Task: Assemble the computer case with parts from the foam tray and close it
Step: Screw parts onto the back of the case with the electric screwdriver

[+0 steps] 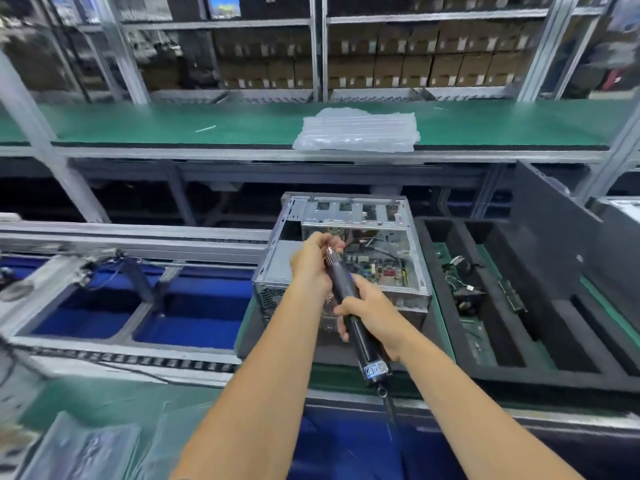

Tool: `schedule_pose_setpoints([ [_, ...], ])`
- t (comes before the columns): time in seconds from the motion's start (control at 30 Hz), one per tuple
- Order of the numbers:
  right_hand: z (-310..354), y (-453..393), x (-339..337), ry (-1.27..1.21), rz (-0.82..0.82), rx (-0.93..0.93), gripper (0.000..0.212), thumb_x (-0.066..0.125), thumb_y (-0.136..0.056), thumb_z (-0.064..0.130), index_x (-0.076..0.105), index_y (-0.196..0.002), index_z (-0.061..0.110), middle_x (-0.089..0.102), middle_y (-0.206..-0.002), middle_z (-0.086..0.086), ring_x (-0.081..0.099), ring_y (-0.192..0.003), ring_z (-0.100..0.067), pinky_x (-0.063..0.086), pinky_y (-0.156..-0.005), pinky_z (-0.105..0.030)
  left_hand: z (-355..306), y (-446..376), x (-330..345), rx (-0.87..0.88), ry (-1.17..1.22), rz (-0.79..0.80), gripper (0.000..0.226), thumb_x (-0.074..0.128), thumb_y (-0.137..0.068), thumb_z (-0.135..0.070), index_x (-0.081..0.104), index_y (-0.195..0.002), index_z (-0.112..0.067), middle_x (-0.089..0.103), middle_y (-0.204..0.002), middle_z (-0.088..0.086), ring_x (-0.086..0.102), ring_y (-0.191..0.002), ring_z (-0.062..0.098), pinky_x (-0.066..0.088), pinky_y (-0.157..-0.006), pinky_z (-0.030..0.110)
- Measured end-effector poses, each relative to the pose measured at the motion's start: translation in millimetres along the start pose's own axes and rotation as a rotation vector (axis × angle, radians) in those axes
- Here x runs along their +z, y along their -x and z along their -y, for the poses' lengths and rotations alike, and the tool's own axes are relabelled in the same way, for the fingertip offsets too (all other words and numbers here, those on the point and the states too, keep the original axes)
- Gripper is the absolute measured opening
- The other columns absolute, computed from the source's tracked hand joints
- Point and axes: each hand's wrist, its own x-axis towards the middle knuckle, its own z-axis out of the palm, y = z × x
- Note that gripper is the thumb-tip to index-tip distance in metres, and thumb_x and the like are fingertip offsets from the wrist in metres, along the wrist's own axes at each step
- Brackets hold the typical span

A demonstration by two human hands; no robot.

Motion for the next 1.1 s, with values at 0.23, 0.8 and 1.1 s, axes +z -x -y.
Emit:
schedule_pose_setpoints([
  [0.23, -49, 1, 92, -0.131, 0.023, 0.067, 0.063, 0.064, -0.069, 0.003, 0.05, -0.128, 0.019, 0.056, -0.073, -0.01, 0.056, -0.055, -0.023, 0.048, -0.051, -0.032, -27, 14, -87, 0.017, -0.022, -0.178, 0.016, 0.053, -0.073, 0.01, 0.045, -0.068, -0.003, 0.048, -0.058, 0.012, 0.043, -0.046, 0.02, 0.04, -0.046, 0.025],
  [0.8, -103, -2, 142, -0.088, -0.022, 0.112, 0.084, 0.076, -0.066, 0.002, 0.041, -0.136, 0.032, 0.048, -0.098, -0.015, 0.054, -0.063, -0.023, 0.049, -0.056, -0.035, -21, -5, -168, -0.113, 0.038, -0.055, 0.007, 0.056, -0.087, 0.005, 0.053, -0.081, 0.002, 0.055, -0.062, 0.012, 0.052, -0.051, 0.019, 0.048, -0.053, 0.028],
  [1.1, -103, -15, 144, -0.007, -0.058, 0.093, 0.08, 0.067, -0.074, -0.014, 0.042, -0.13, 0.037, 0.047, -0.097, -0.013, 0.053, -0.061, -0.022, 0.049, -0.052, -0.03, -19, -14, -171, -0.132, 0.017, -0.022, 0.011, 0.05, -0.091, 0.0, 0.056, -0.082, 0.003, 0.062, -0.066, 0.013, 0.058, -0.056, 0.021, 0.051, -0.06, 0.029],
])
